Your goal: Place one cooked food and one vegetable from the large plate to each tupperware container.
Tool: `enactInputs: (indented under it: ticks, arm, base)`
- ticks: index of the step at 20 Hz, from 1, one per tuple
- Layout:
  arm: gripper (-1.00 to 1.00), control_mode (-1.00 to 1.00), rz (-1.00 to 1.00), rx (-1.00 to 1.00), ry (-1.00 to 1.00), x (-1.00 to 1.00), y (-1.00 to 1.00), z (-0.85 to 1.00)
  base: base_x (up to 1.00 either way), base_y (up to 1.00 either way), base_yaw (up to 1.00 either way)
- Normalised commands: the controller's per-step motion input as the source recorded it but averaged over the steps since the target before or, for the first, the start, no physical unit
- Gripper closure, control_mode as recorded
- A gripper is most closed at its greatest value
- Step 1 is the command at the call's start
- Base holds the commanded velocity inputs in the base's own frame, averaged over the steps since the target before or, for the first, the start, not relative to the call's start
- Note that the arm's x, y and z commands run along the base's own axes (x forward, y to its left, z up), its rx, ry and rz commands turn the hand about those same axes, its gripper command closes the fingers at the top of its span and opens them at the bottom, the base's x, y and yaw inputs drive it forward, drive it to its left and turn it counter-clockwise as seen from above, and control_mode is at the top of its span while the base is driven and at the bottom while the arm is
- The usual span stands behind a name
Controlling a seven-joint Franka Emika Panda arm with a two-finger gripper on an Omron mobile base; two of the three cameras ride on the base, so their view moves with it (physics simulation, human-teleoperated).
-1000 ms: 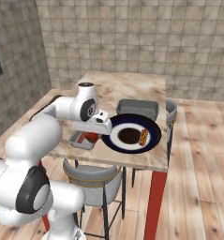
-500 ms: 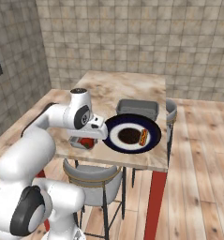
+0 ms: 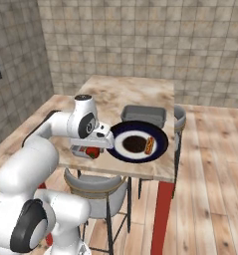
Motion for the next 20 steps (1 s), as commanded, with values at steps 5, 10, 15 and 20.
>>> enactInputs:
  ticks: [5,10,15,20]
  arm:
    - [1.0,1.0,0.0,0.0,0.0,0.0,0.0,0.0]
    - [1.0,1.0,0.0,0.0,0.0,0.0,0.0,0.0]
    - [1.0,1.0,0.0,0.0,0.0,0.0,0.0,0.0]
    - [1.0,1.0,0.0,0.0,0.0,0.0,0.0,0.0]
  base:
    - [0.0,-0.92,0.0]
    - [0.0,-0.91,0.0]
    - [0.18,-0.68,0.05]
    - [0.26,-0.67,0.1]
